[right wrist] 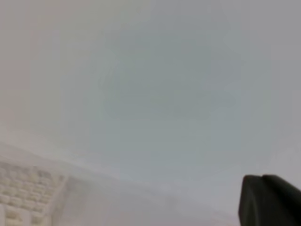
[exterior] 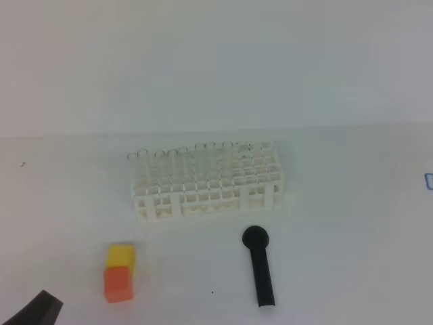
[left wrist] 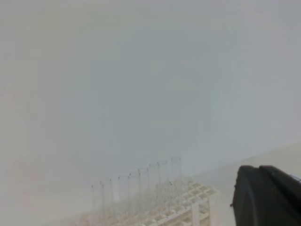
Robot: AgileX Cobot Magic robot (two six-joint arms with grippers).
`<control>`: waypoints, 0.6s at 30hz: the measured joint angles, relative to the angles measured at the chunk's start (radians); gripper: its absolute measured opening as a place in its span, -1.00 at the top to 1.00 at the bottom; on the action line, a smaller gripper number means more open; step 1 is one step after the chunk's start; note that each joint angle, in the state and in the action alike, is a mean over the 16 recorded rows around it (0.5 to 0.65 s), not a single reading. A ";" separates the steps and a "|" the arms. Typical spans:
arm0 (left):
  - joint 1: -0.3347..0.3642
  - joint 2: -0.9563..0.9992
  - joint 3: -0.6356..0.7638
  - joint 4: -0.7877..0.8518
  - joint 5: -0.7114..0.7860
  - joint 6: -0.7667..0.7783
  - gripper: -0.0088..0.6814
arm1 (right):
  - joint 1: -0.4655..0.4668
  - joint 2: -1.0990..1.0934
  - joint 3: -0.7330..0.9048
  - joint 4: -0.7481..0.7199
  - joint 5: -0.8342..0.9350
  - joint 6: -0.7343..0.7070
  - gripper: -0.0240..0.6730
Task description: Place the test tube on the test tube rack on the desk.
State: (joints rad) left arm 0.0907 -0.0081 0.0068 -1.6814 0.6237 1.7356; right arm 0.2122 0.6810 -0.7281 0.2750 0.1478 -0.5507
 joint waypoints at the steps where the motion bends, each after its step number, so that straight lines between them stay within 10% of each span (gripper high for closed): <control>1: 0.000 -0.001 0.002 -0.002 0.000 0.000 0.98 | -0.039 -0.049 0.054 0.021 0.006 0.001 0.94; 18: 0.000 0.001 0.004 -0.004 0.003 0.000 0.98 | -0.317 -0.680 0.739 0.212 0.018 0.007 0.94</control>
State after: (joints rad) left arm 0.0907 -0.0069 0.0109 -1.6857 0.6268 1.7356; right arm -0.1053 0.0012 0.0106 0.4871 0.1662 -0.5440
